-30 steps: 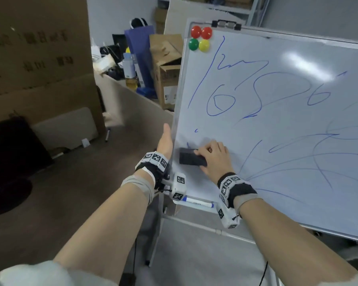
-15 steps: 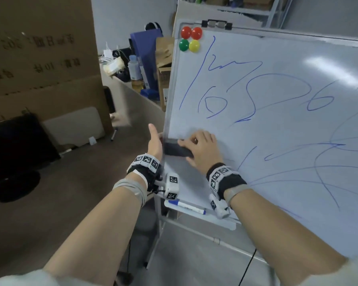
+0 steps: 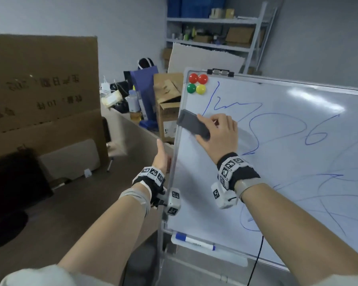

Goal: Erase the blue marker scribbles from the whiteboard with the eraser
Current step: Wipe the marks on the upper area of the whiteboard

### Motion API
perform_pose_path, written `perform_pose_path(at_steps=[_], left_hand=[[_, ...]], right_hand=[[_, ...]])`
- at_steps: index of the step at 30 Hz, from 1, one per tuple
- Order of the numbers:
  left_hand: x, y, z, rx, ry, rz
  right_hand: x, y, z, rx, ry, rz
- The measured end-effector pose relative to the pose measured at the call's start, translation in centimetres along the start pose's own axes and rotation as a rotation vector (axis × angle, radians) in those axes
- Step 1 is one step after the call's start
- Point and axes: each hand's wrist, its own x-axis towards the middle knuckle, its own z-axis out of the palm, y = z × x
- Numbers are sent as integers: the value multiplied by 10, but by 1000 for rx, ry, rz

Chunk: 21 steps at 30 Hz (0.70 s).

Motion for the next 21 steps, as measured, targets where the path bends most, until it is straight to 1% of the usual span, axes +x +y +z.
perform_pose_path(at_steps=[2,3,4,5,7,8,9,10,11,13,14,15,16,19,20,21], left_hand=[[13,24,14,-47,-54,76],[26,30,21,-106,-71,119],[45,31,26,-143,-71,128],[51,34,31,-164,-49,116],[54,36,32,-205,-4,141],[43,38,31,-236,-17,169],[36,37,28,-273,-77,133],[29,37,26,-311,-147,104],[33,34,26,-301,-171,104],[45,30,27,-306,-186,103],[45,28,26,-279,-178,55],[37,32,26,-265,-140,16],[33,35,28,-262,-88,30],[5,56,26,-166,65,155],[8,59,27,-129,108,186],[11,64,28,-101,134,191]], right_hand=[[10,0,-4,11,30,89],[10,0,-3,26,26,101],[5,0,-1,46,3,85],[-1,-1,2,62,-42,45],[-12,-3,7,54,-157,-68],[-12,-3,7,33,-190,-112],[-9,-2,4,10,-182,-125],[-3,0,0,-11,-137,-97],[4,2,-5,-22,-70,-21],[18,9,-14,-2,89,178],[21,12,-16,16,146,240],[22,12,-16,27,158,253],[20,10,-14,33,117,212],[7,0,-8,-28,-137,-45],[6,1,-8,-67,-162,-72],[9,4,-12,-84,-141,-37]])
